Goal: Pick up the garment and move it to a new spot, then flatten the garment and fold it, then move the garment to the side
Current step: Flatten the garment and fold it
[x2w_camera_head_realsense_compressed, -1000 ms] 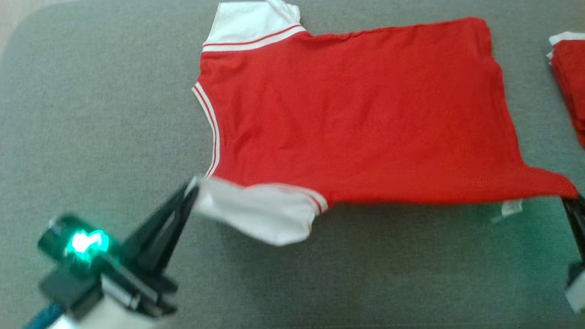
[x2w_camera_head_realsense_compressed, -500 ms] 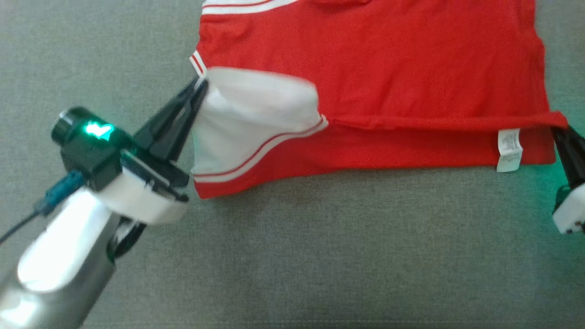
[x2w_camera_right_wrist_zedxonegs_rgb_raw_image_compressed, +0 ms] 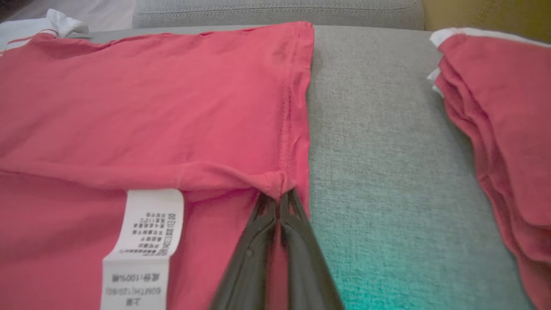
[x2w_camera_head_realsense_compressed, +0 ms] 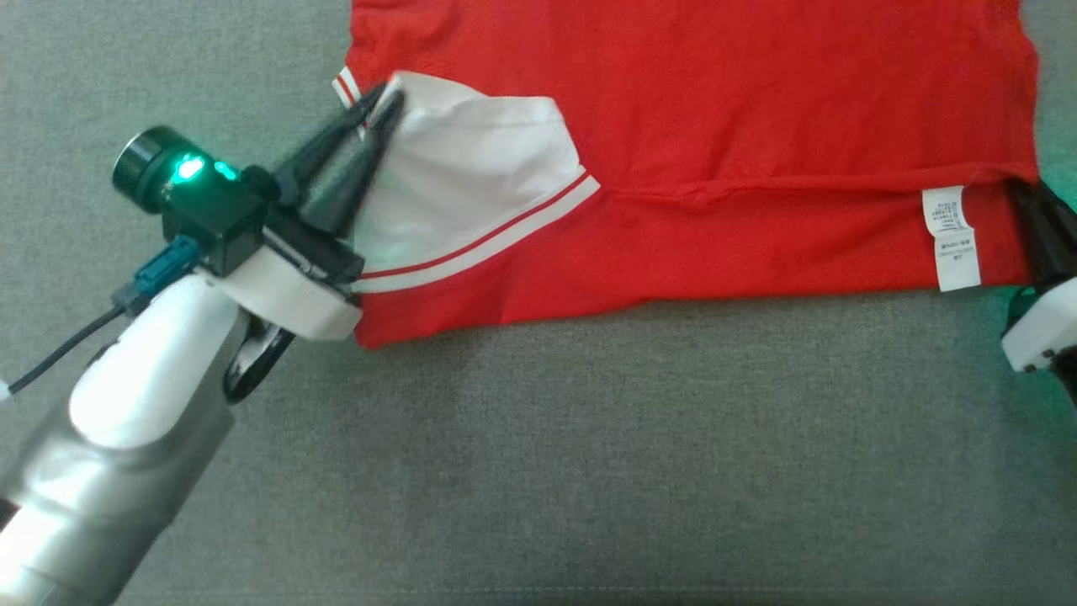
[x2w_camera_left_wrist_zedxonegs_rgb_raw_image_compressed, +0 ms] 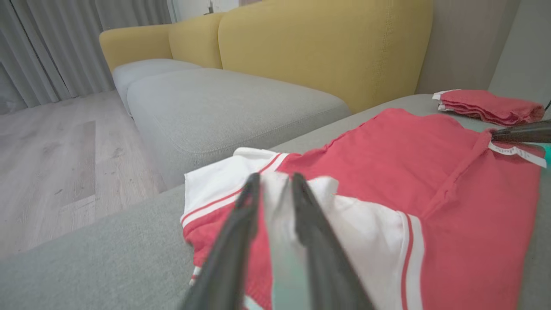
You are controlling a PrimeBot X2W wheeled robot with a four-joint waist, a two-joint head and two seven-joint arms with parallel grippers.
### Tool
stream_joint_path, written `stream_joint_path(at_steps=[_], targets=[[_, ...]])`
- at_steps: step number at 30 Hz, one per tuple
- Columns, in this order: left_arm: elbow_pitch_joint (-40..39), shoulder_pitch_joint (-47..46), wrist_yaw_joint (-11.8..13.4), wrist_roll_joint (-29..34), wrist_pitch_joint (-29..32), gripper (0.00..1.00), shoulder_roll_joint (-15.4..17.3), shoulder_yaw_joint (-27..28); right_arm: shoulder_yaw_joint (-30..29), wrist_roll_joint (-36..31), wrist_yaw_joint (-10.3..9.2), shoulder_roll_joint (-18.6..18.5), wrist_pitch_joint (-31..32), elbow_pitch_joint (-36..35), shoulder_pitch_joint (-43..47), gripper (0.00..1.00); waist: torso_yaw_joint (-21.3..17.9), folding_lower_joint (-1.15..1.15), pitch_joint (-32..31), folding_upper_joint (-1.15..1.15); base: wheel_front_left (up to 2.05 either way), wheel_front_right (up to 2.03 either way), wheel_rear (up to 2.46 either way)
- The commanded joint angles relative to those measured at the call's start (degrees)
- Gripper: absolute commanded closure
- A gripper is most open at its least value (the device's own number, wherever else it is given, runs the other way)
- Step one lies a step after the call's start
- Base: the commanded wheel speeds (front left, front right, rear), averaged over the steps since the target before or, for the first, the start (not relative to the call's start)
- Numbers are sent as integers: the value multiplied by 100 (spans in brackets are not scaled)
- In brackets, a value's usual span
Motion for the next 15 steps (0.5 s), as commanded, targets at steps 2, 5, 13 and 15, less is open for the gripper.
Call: stream_joint_path(at_steps=[2, 5, 13, 15], targets=[[-123, -205, 40, 236, -41, 0, 54, 474, 26, 45, -4, -23, -164, -56, -98, 76, 23, 0, -12, 0, 0, 0, 0], [-189, -27, 191, 598, -42, 0, -67, 731, -176, -73, -4, 112, -501, 16, -217, 0, 42, 0, -86, 0, 0, 0, 0], [-516, 1129, 525, 920, -43, 0, -416, 1353, -349, -358, -4, 481, -1392, 123, -44, 0, 83, 0, -454, 0, 0, 0, 0], [-489, 1500, 540, 831, -43, 0, -556, 1418, -312, -368, -4, 547, -1530, 160, 94, 0, 84, 0, -548, 0, 0, 0, 0]])
